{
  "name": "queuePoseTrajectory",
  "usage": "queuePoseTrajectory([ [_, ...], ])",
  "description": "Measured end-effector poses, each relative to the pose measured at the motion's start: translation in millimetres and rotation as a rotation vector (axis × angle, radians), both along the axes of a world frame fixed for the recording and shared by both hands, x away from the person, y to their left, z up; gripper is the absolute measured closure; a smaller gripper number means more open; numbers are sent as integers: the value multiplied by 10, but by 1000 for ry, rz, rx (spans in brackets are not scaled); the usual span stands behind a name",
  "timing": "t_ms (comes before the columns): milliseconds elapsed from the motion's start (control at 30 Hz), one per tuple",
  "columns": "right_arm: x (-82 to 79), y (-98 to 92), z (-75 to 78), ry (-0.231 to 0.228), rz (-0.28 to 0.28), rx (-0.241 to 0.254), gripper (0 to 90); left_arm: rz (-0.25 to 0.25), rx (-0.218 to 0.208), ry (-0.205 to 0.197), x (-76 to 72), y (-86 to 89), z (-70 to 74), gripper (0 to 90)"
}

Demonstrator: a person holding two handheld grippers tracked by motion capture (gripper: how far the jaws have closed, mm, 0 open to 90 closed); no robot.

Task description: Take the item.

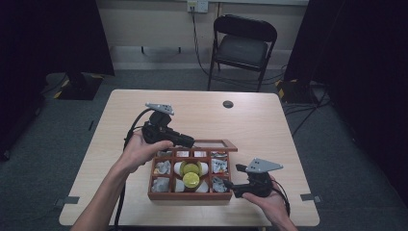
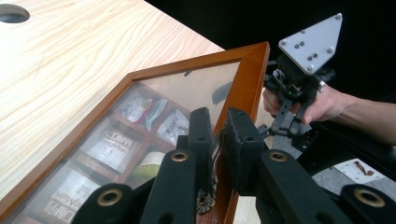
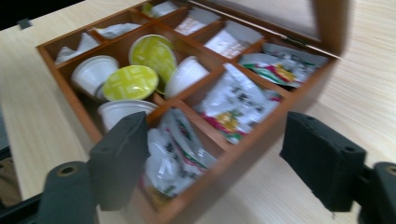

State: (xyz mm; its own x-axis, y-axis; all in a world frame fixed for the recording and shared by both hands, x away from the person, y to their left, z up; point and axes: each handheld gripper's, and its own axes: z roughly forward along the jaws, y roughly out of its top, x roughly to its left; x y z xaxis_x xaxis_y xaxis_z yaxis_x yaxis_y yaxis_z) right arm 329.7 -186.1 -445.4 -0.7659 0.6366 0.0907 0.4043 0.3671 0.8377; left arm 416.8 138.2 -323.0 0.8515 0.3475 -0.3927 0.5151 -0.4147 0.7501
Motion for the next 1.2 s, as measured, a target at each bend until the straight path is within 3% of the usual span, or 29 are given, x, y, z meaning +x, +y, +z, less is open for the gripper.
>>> queuePoseTrajectory([
  [367, -7, 338, -25, 24, 55, -37, 200, 2, 4, 9, 16, -1, 17, 810],
  [633, 8, 677, -50, 35, 144, -53, 266, -1, 0, -7, 25, 5, 21, 810],
  [1000, 77, 1048, -94, 39, 185, -84, 298, -3, 3, -10, 27, 6, 25, 811],
  [1200, 117, 1117, -111, 47, 191, -101, 300, 2, -2, -7, 33, 3, 28, 810],
])
